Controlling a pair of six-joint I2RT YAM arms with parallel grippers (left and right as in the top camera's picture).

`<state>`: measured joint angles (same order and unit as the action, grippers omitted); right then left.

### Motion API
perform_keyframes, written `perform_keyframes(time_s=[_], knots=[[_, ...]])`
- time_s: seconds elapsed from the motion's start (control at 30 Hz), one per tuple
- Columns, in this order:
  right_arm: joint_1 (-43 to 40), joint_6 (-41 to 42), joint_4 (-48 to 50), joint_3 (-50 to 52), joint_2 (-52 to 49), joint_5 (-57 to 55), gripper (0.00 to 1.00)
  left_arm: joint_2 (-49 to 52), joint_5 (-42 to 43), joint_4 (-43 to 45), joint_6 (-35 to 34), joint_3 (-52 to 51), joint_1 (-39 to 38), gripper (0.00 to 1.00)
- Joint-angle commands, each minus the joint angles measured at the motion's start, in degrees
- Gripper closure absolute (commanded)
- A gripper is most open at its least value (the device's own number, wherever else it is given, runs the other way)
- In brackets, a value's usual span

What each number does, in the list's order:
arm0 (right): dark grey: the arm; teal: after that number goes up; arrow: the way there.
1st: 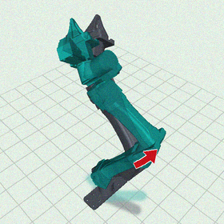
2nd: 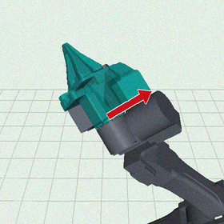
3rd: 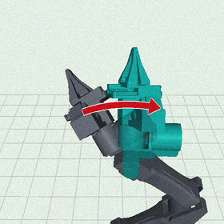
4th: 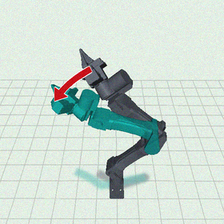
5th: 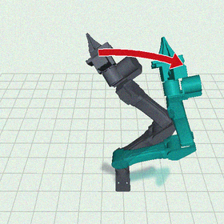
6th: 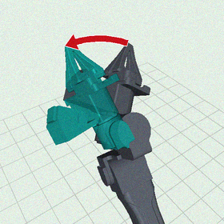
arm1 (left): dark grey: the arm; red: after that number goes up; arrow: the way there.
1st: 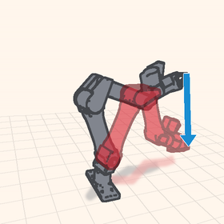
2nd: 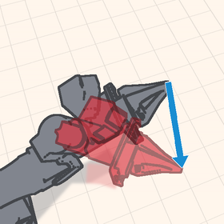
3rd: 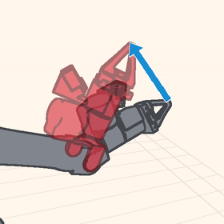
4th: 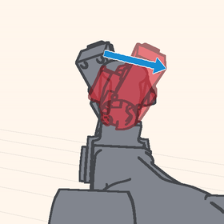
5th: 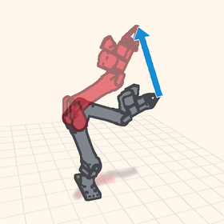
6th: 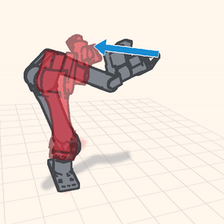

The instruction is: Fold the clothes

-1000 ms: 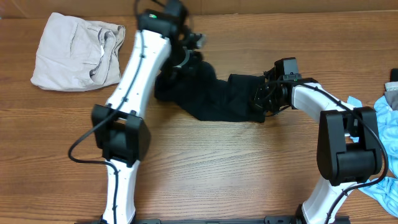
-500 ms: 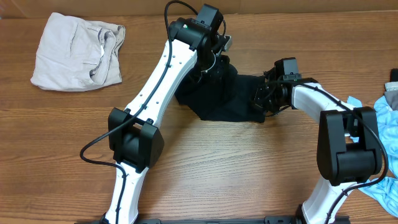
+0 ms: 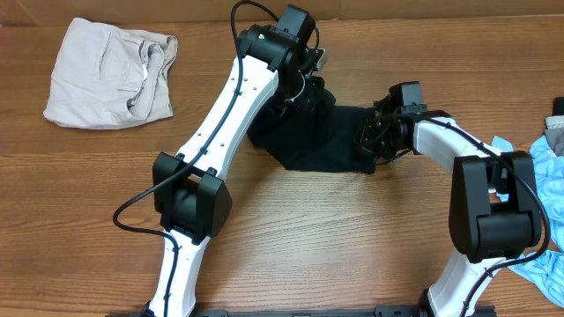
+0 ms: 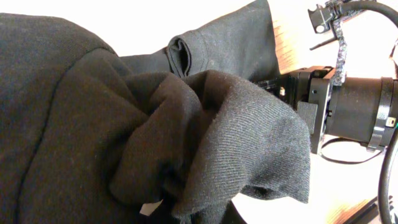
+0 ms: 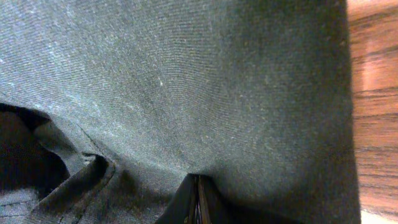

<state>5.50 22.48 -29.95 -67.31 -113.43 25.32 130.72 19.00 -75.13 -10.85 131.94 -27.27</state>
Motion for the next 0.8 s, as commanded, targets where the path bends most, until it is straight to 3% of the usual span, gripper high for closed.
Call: perform_keyframes(time_s=[0.0, 0.17, 0.43, 0.53, 0.77], knots=[[0.0, 0.3, -0.1, 0.5, -2.8, -2.1, 0.96, -0.9, 0.1, -0.1, -0.7, 1.2, 0.5, 0.96], [0.0, 0.2, -0.2, 0.5, -2.8, -2.1, 0.96, -0.9, -1.1, -3.4, 0.8, 1.3, 2.3, 0.96], [0.0, 0.1, -0.3, 0.5, -2.8, -2.1, 0.96, -0.9, -12.3, -16.1, 2.1, 1.3, 12.5, 0.96], [0.0, 0.1, -0.3, 0.5, -2.8, -2.1, 0.96, -0.9, -17.3, -17.0, 2.3, 1.3, 17.0, 0.94], [0.0, 0.1, -0.4, 0.5, -2.8, -2.1, 0.96, -0.9, -17.5, -15.9, 6.2, 1.3, 23.1, 0.86]])
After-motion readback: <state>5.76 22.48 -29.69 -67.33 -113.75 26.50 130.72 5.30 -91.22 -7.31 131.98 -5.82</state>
